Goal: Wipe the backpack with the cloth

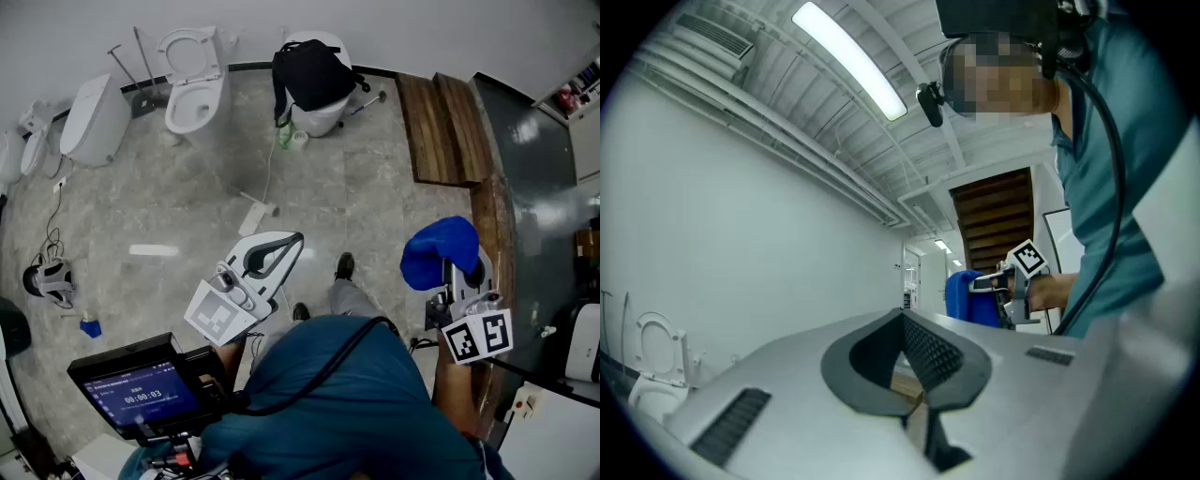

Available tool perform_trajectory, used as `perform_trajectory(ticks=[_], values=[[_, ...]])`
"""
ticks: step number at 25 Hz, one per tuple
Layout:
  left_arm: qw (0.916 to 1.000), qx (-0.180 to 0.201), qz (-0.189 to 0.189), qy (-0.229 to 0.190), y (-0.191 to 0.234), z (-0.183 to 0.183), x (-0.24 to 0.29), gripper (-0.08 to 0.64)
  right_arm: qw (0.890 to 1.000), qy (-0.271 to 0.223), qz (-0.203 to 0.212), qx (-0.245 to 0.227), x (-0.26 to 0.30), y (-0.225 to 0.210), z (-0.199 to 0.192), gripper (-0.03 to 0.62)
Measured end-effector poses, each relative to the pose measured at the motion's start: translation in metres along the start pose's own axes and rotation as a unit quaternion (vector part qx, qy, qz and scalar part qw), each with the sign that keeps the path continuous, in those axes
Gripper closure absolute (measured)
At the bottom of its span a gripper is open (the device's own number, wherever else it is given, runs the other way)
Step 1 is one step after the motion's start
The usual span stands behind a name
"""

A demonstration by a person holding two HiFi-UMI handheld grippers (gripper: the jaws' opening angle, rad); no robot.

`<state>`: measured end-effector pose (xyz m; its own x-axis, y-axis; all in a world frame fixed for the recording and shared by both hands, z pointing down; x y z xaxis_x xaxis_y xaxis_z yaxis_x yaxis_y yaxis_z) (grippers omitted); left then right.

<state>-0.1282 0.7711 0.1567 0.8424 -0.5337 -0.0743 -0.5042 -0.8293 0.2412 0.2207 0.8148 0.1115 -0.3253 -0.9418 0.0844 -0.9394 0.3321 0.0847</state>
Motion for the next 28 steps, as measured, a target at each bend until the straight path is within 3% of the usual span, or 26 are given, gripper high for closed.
perform_trajectory(ticks=[7,15,21,28], values=[[0.9999,0.01,0.013,0.002,0.009,-0.007,0.002,0.557,1.0,-0.012,-0.005,0.003,0.019,-0.019,-0.017,0.578],[0.9979,0.026,0.059,0.005,0.14,-0.001,0.181,0.557,0.998,-0.024,0.048,0.023,0.226,-0.169,-0.047,0.578],[0.9962,0.026,0.082,-0.018,0.173,0.012,0.241,0.557,0.997,-0.028,0.075,0.011,0.298,-0.218,-0.047,0.578],[0.9948,0.021,0.099,-0.011,0.229,0.022,0.286,0.557,0.994,-0.01,0.103,0.014,0.384,-0.247,-0.058,0.578]])
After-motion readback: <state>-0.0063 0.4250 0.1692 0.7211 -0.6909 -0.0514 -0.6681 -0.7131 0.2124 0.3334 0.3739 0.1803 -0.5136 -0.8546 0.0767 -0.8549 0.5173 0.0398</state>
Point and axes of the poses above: the fingertips, and each gripper's own axes: x forward along the fingers, y to its left, z out of its top, the point moved 10 cm from there along -x, backward along the fingers, and after that the axes turned 11 degrees about -x, right-handed, at the moved point
